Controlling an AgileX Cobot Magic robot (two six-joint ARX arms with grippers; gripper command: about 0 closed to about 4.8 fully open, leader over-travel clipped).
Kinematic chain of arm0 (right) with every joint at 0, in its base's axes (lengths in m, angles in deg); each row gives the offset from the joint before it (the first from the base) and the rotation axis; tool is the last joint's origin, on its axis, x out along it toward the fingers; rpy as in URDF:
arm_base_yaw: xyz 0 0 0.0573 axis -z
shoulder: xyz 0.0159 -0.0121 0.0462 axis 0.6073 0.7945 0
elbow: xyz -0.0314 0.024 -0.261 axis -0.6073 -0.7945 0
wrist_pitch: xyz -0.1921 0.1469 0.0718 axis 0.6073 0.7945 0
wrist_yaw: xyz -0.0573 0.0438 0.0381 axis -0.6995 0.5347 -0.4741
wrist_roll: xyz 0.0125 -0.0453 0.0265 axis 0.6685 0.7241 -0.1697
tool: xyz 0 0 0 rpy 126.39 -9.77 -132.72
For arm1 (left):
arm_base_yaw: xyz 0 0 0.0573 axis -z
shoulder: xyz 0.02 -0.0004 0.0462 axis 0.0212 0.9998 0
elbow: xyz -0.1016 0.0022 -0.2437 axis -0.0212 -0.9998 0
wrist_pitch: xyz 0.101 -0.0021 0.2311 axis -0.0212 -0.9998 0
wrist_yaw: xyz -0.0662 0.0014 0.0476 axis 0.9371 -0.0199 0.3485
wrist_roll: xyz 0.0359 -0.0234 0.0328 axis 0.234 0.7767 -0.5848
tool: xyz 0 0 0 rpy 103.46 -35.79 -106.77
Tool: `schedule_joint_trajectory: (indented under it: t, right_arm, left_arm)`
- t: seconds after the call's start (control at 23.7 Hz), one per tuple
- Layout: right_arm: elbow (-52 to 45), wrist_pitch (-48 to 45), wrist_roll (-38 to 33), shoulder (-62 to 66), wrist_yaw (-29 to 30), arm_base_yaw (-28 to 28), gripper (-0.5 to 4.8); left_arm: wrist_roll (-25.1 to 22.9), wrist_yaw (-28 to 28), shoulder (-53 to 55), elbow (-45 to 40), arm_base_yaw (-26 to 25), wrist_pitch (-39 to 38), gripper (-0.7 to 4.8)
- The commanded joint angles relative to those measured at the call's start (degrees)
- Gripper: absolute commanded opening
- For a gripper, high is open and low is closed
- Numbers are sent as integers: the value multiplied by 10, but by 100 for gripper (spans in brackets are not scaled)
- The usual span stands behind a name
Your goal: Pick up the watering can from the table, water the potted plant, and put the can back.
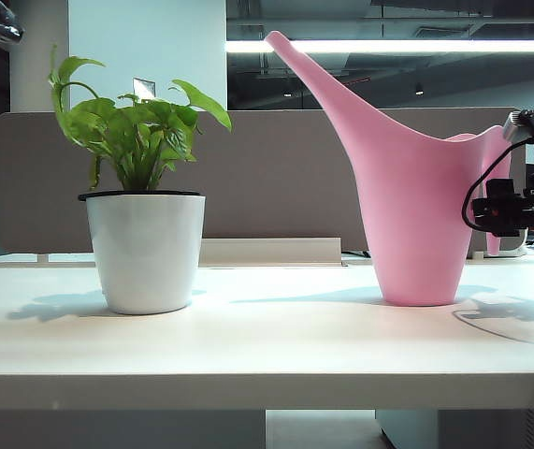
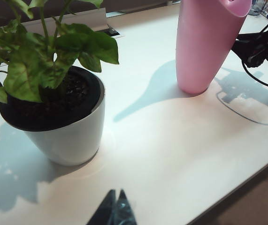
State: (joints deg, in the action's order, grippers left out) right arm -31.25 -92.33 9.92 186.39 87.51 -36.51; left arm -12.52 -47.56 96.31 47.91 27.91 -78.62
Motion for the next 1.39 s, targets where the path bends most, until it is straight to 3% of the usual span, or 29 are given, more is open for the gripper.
schedule_joint_trajectory:
  t: [0.04, 0.25, 0.38, 0.8, 1.39]
  right_arm:
    - [3, -11, 9, -3, -2, 12, 279]
    - [5, -36, 18, -2, 36, 51, 279]
    - [24, -29, 27, -1, 120, 90, 278]
    - [123, 85, 27, 11, 266, 131, 279]
    - [166, 97, 29, 45, 290, 119, 274]
  left_arm:
    - [-1, 0, -1, 4, 0, 2, -5]
    - [-1, 0, -1, 4, 0, 1, -5]
    - [-1, 0, -1, 4, 0, 2, -5]
    - [-1, 0, -1, 3, 0, 2, -5]
    - [-1, 0, 0, 4, 0, 1, -5]
